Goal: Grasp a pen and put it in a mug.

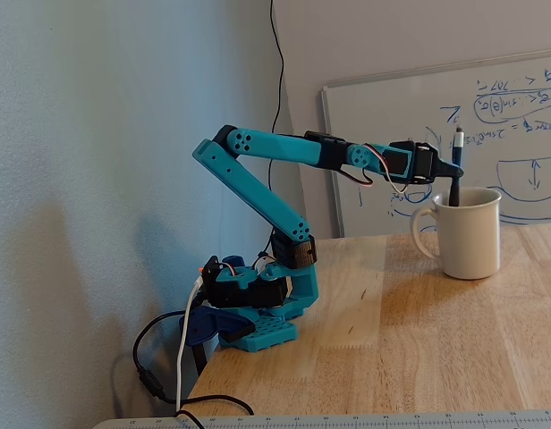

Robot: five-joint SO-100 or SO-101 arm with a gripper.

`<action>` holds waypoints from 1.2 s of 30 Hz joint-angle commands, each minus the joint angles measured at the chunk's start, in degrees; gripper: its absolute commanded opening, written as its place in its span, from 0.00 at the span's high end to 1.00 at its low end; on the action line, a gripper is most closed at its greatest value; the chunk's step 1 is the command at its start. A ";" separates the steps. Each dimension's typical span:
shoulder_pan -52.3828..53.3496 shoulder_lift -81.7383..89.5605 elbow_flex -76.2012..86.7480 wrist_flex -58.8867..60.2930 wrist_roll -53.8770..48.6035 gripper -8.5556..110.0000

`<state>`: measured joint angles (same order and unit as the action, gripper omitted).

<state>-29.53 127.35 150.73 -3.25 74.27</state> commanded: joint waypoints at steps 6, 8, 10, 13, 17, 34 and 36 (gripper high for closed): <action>-0.62 1.05 -1.67 -1.23 0.44 0.87; -0.62 1.14 -1.67 -1.23 0.44 0.83; -0.35 1.14 -1.76 -1.14 0.44 0.80; -0.09 1.32 -2.37 -1.14 0.35 0.78; 0.00 4.39 -3.34 0.09 -0.09 0.79; 12.57 27.95 0.70 40.61 -54.76 0.83; 14.85 31.82 2.72 42.28 -60.38 0.84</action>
<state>-17.40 153.37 153.46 36.47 23.73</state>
